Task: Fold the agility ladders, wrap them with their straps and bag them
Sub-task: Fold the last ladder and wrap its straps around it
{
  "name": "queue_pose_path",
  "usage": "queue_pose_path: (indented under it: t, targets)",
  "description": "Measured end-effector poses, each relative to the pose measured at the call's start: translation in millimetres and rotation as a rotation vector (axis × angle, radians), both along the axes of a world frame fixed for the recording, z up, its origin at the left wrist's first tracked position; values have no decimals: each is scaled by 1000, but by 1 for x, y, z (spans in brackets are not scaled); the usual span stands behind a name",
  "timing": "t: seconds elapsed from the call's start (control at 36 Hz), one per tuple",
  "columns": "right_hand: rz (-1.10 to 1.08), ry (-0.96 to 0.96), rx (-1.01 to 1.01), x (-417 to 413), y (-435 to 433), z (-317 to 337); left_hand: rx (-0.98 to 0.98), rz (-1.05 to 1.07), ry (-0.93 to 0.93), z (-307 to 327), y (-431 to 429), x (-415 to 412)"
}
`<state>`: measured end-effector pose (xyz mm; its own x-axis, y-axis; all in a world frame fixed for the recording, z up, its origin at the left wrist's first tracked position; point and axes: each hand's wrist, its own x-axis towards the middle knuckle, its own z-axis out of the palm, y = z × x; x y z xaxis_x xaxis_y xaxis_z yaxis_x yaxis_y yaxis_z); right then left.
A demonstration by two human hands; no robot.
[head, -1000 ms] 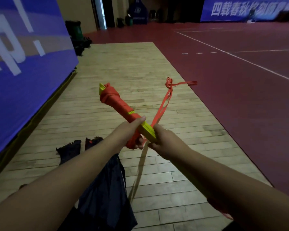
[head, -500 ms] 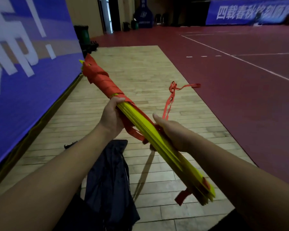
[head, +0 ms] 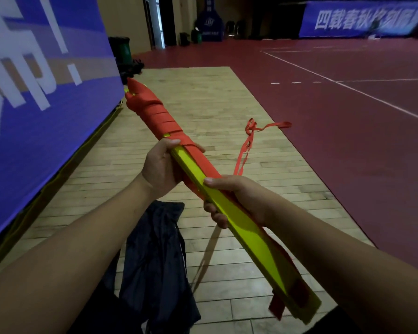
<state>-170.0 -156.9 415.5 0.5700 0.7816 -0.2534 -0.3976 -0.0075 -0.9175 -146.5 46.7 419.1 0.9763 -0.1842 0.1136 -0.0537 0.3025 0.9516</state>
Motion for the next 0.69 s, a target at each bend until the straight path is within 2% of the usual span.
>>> queue_pose_path:
  t: [0.06,0.14,0.19,0.28,0.33,0.39,0.44,0.53,0.61,0.69]
  targets:
    - [-107,-120,-59,1,0,3,105,1,59,1,0,3]
    - [-268,-257,-166,-1,4,5,362,-58,154,-5,-3,2]
    - [-356,-379,-308,-3,8,3,439,-37,201,-10,-10,1]
    - [-409,-725,-615,0,15,-7,439,90,248,-15,-20,6]
    - [-414,-953,-792,0,17,-14,354,137,302,-22,-26,10]
    - [-399,-1057,-862,-1,19,-19,227,204,347,-26,-29,11]
    - [-366,-993,-811,1,21,-21,99,269,386,-27,-30,16]
    - [-378,-707,-682,4,20,-14,4,315,353,-29,-28,26]
    - [-371,-338,-525,12,8,-8,-10,230,242,-31,-25,33]
    - [-279,-140,-355,20,-3,-9,6,131,140,-30,-23,40]
